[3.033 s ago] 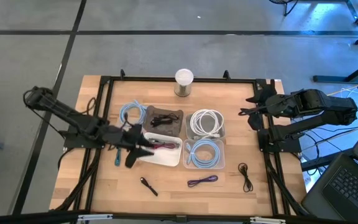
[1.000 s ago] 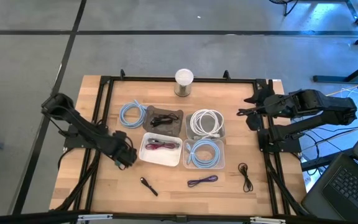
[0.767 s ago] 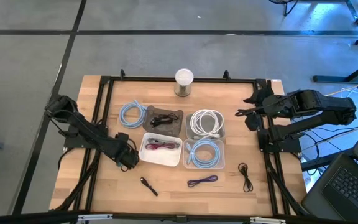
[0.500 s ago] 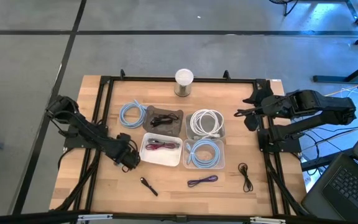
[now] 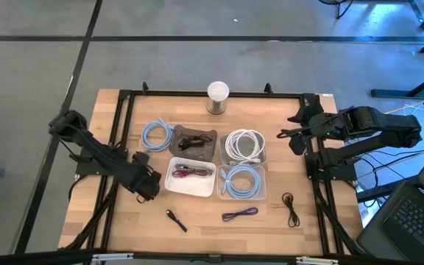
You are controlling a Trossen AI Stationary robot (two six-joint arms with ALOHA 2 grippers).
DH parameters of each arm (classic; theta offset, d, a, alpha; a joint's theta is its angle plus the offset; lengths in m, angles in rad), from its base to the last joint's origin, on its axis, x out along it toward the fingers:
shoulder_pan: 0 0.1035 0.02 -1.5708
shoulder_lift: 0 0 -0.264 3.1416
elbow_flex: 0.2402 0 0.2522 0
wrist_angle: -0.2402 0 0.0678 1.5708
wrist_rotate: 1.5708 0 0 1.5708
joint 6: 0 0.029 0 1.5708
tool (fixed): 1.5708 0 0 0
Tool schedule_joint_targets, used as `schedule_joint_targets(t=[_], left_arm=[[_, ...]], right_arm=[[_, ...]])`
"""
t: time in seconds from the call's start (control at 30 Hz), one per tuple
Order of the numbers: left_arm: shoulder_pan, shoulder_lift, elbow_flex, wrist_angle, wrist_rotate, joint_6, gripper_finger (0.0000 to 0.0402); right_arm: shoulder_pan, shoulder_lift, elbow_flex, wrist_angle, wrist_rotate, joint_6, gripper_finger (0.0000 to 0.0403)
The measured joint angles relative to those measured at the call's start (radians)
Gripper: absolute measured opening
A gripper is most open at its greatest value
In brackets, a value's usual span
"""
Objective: Pick & Place USB Port
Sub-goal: Put the blue patterned charger cable into the white bin
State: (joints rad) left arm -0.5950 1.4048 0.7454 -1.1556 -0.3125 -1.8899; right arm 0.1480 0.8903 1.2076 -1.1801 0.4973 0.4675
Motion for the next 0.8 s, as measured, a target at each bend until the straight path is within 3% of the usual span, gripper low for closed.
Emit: schedule_joint_targets(t=[0.23, 0.4, 0.5, 0.63, 0.7, 0.8], left_arm=[[-0.024, -0.153, 0.039, 0.131, -0.43, 0.111, 0.0016], [-0.015, -0.286, 0.046, 0.379, -0.632, 0.462, 0.0016], [0.014, -0.35, 0.047, 0.598, -0.61, 0.803, 0.0015], [0.079, -0.384, 0.047, 0.904, -0.439, 1.258, 0.0014], [0.124, -0.383, 0.047, 0.993, -0.322, 1.41, 0.0014], [0.202, -0.369, 0.047, 1.025, -0.17, 1.497, 0.0014]], right_arm=[[0.0, 0.0, 0.0, 0.0, 0.0, 0.0, 0.0241], [0.0, 0.0, 0.0, 0.0, 0.0, 0.0, 0.0241], [0.0, 0.0, 0.0, 0.001, 0.0, 0.0, 0.0241], [0.0, 0.0, 0.0, 0.001, 0.0, 0.0, 0.0241], [0.0, 0.0, 0.0, 0.001, 0.0, 0.0, 0.0241], [0.0, 0.0, 0.0, 0.001, 0.0, 0.0, 0.0241]])
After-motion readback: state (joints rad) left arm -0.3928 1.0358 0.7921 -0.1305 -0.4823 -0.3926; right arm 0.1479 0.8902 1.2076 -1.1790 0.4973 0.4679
